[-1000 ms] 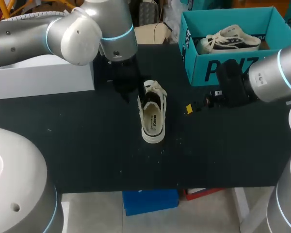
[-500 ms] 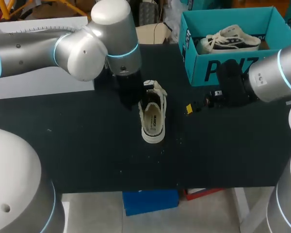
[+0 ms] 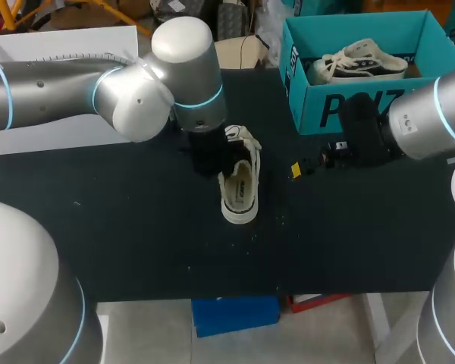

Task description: Take the shoe out of the shoebox, open the shoe tongue, remove and reinsert the insole, then place the shoe into the shoebox

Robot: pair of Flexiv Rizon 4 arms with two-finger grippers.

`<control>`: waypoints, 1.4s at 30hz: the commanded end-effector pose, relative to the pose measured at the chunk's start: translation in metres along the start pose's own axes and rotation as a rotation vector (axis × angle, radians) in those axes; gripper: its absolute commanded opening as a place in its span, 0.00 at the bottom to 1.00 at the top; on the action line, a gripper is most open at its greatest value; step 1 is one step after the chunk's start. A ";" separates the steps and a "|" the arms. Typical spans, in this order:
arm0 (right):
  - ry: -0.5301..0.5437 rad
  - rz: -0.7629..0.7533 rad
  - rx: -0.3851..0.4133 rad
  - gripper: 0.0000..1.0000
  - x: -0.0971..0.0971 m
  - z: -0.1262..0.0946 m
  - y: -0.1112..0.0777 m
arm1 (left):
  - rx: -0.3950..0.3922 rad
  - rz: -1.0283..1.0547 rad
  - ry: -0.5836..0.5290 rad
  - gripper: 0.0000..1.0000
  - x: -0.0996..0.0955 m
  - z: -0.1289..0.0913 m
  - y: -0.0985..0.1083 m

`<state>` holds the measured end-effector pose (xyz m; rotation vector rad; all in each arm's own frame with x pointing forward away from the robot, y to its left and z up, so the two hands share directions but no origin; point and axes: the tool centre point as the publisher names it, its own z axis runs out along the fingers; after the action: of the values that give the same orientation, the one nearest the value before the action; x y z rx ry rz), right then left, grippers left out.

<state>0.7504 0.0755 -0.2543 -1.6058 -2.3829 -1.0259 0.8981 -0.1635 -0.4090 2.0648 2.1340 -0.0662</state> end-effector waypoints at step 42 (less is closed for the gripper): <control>-0.002 0.000 0.002 1.00 0.001 0.001 0.001 | -0.235 0.058 -0.115 0.00 -0.021 -0.154 0.038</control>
<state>0.7504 0.0756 -0.2543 -1.6059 -2.3829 -1.0259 0.9223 -0.1605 -0.2522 1.9358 1.9178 0.0707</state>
